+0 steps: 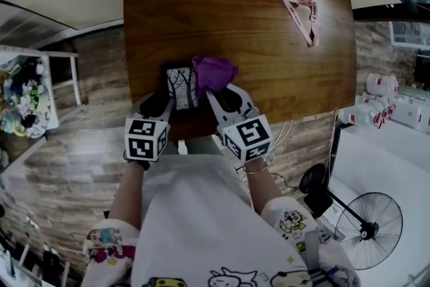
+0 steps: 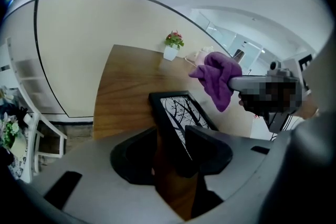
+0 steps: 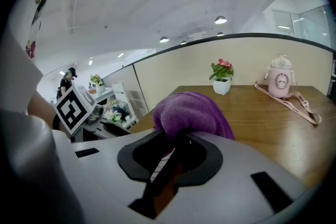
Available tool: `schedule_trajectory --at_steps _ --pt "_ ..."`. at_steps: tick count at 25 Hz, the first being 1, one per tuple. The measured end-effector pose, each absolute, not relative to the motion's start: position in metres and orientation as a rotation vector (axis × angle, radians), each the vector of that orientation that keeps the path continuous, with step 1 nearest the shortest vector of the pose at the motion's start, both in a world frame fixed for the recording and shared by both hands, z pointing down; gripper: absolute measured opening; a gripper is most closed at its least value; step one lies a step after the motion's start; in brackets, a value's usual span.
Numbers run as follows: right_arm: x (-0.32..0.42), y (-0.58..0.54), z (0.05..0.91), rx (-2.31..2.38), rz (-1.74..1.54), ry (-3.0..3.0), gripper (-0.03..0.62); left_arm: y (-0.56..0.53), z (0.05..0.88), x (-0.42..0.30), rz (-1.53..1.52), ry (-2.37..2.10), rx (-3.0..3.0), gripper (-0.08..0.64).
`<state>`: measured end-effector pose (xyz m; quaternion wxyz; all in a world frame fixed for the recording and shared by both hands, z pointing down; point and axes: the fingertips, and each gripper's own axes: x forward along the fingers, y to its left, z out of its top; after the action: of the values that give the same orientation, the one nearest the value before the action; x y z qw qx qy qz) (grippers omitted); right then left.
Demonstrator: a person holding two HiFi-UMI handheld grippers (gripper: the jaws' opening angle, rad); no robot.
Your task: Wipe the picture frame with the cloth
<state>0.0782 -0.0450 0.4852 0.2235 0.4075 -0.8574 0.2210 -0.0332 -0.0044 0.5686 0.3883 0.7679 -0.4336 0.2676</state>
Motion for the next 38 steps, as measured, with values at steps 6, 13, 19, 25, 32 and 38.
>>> schedule_trajectory --at_steps 6,13,19,25,32,38 --pt "0.073 -0.043 0.490 1.101 0.615 -2.365 0.049 -0.001 0.579 -0.030 0.688 -1.075 1.926 0.137" --pt "0.068 -0.043 0.491 1.059 0.606 -2.371 0.049 -0.002 0.580 -0.032 0.641 -1.066 1.879 0.118" --pt "0.050 -0.046 0.490 0.974 0.586 -2.390 0.049 -0.003 0.582 -0.035 0.543 -1.046 1.793 0.084" --pt "0.023 -0.054 0.494 0.852 0.553 -2.398 0.049 -0.003 0.582 -0.035 0.525 -1.041 1.765 0.078" --pt "-0.017 -0.057 0.511 0.636 0.547 -2.384 0.049 -0.003 0.583 -0.036 0.479 -1.018 1.741 0.074" --pt "-0.029 -0.061 0.540 0.549 0.556 -2.298 0.049 -0.004 0.582 -0.036 0.452 -1.005 1.740 0.072"
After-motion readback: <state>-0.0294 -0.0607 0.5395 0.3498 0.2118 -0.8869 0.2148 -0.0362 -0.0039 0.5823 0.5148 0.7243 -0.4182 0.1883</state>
